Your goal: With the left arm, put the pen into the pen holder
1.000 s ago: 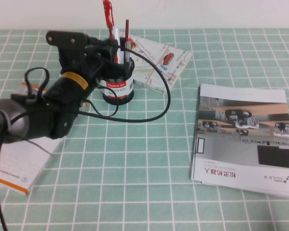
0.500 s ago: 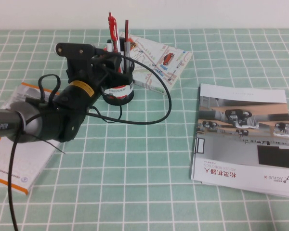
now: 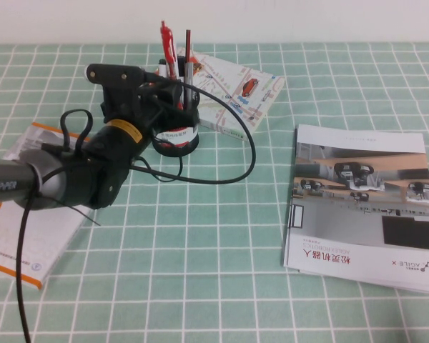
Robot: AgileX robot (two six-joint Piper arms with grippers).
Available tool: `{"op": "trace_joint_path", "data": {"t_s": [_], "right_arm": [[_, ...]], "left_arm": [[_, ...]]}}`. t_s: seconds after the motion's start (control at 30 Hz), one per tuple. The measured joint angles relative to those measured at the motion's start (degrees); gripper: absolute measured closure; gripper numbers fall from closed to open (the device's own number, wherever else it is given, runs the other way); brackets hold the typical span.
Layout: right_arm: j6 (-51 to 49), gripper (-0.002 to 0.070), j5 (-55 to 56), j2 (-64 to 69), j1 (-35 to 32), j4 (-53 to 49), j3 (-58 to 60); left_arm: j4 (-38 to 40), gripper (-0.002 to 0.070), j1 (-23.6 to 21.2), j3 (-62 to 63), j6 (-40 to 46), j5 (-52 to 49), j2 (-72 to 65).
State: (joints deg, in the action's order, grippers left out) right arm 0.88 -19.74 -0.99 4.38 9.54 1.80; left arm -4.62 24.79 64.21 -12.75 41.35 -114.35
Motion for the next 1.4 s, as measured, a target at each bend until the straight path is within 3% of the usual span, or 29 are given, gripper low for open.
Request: {"op": "trace_joint_path", "data": {"t_s": [0.2, 0.4, 0.53, 0.67, 0.77, 1.2, 1.4], "right_arm": [[0.00, 0.0696, 0.00, 0.00, 0.00, 0.00, 0.00], [0.00, 0.0696, 0.00, 0.00, 0.00, 0.00, 0.00], [0.00, 0.0696, 0.00, 0.00, 0.00, 0.00, 0.00], [0.00, 0.0696, 0.00, 0.00, 0.00, 0.00, 0.00], [0.00, 0.0696, 0.00, 0.00, 0.00, 0.00, 0.00], [0.00, 0.0696, 0.00, 0.00, 0.00, 0.00, 0.00], [0.00, 0.0696, 0.00, 0.00, 0.00, 0.00, 0.00]], "left_arm": [[-0.62, 0.0355, 0.00, 0.00, -0.24, -3.28, 0.33], [-1.17, 0.0310, 0.00, -0.41, 0.29, -12.60, 5.59], [-2.44, 0.0376, 0.12, -4.16, 0.60, -16.75, 13.42], [-5.68, 0.0598, 0.70, -11.10, 0.65, -17.60, 23.88], [-6.79, 0.0652, 1.10, -16.41, 0.54, -17.86, 31.57], [-7.10, 0.0675, 1.85, -35.43, -1.84, -27.09, 56.03], [-6.99, 0.0675, 1.85, -36.73, -1.14, -29.13, 60.28]]}}
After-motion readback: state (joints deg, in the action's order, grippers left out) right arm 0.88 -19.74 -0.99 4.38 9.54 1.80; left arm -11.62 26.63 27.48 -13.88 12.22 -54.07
